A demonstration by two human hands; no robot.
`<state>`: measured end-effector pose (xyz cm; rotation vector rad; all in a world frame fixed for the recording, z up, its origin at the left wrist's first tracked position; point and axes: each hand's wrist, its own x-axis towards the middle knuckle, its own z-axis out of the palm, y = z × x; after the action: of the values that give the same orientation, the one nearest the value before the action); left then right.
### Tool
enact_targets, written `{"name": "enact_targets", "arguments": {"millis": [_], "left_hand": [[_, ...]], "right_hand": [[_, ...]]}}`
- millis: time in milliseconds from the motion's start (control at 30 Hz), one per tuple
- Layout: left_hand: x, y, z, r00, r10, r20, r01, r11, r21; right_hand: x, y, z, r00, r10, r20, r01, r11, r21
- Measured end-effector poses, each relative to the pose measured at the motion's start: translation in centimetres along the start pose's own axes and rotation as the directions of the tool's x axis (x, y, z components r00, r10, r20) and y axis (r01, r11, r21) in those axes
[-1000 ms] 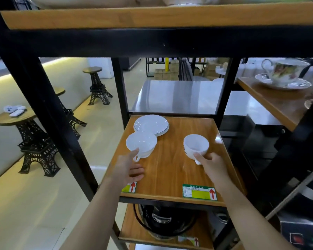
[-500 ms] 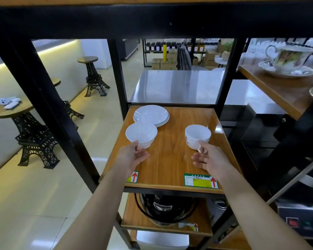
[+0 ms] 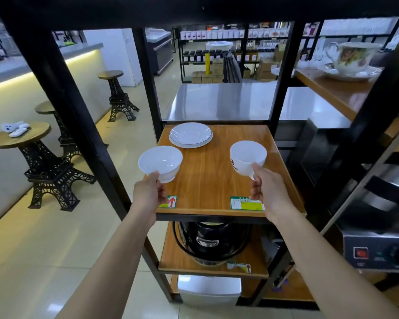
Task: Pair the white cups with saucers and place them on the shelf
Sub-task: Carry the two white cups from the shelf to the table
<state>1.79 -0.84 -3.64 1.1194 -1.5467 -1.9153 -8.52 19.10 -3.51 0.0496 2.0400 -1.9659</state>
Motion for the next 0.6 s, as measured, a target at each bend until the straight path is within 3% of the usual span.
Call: {"name": "enact_targets", "arguments": {"millis": [133, 333, 500, 600], "left_hand": [[-2.6, 0.0, -2.4, 0.998, 0.061, 0.021, -0.062, 0.996, 0.064], [-7.5, 0.1, -6.5, 0.975, 0.126, 0.185, -0.140, 0.988, 0.063], [-12.2, -0.8, -8.3, 0.943, 0.188, 0.276, -0.228, 0.966, 0.121], [-14.4, -1.6, -7.4, 0.918, 0.137, 0.373, -0.200, 0.970, 0.135]], "right_hand": [[-4.2, -0.4, -0.4, 1.000, -0.018, -0.014, 0.018, 1.000, 0.019], [-12.4, 0.2, -1.1, 0.993, -0.079, -0.084, 0.083, 0.996, 0.046], [-19.1, 2.6, -2.2, 0.987, 0.029, -0.160, -0.003, 0.987, 0.159], [-22.7, 4.3, -4.1, 0.969, 0.074, -0.235, -0.021, 0.975, 0.220]]}}
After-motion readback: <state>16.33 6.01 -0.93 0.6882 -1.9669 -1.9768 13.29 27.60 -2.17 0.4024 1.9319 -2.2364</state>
